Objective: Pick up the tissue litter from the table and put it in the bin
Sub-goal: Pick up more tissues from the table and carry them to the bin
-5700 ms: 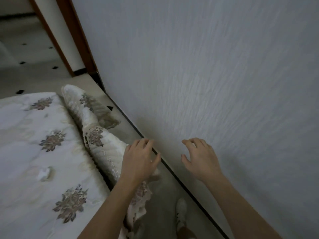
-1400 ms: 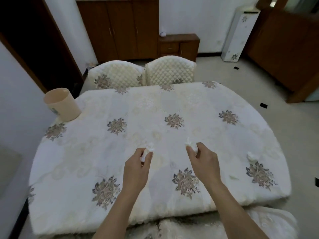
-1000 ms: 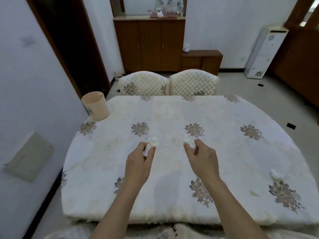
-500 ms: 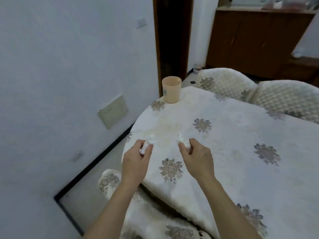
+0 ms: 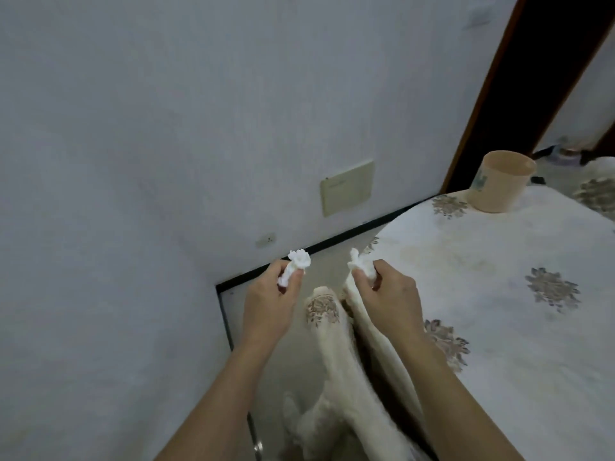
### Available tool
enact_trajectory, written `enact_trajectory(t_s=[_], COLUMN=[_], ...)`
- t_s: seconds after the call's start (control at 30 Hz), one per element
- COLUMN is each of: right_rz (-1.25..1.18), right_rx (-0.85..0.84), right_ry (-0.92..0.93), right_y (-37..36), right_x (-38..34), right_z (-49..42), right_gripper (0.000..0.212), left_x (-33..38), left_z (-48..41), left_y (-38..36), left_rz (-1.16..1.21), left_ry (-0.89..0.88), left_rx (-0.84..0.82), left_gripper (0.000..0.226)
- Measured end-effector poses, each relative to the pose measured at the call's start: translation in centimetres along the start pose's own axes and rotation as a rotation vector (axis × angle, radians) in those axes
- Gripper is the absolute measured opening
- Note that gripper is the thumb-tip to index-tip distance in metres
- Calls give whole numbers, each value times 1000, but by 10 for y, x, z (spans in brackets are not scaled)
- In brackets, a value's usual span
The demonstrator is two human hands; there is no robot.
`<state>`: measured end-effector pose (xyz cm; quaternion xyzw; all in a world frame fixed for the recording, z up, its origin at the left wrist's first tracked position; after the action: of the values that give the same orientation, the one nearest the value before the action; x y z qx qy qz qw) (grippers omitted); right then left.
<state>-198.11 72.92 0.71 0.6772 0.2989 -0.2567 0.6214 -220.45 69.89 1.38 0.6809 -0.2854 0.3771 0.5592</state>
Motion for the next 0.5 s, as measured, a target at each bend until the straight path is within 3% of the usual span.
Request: enact_trajectory(t_s=[0.1, 0.23, 0.5], right_rz=[-24, -31, 15], right_rx=[-29, -56, -34], right_ry=[17, -19, -92], right_y=[-26, -61, -117], right_x=[-12, -22, -38], right_z=[-17, -43, -148], right_gripper=[45, 42, 45], left_x=[-22, -54, -100], left_z=[-12, -48, -193], left_y=[18, 32, 47], left_rz=[-2, -31, -31], left_ry=[23, 62, -1], left_rx=[41, 37, -25], left_gripper=[30, 20, 16])
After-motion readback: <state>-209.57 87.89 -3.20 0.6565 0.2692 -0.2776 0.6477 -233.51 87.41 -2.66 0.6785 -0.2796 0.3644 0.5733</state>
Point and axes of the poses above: each hand's wrist, its own z-axis away from the middle knuckle, its own y-axis out of the back of the hand, x = y × z, the point moved 7 cm from there along -z, towards the middle knuckle, and after that the axes turned 8 degrees about -x, right-handed, at the moved point
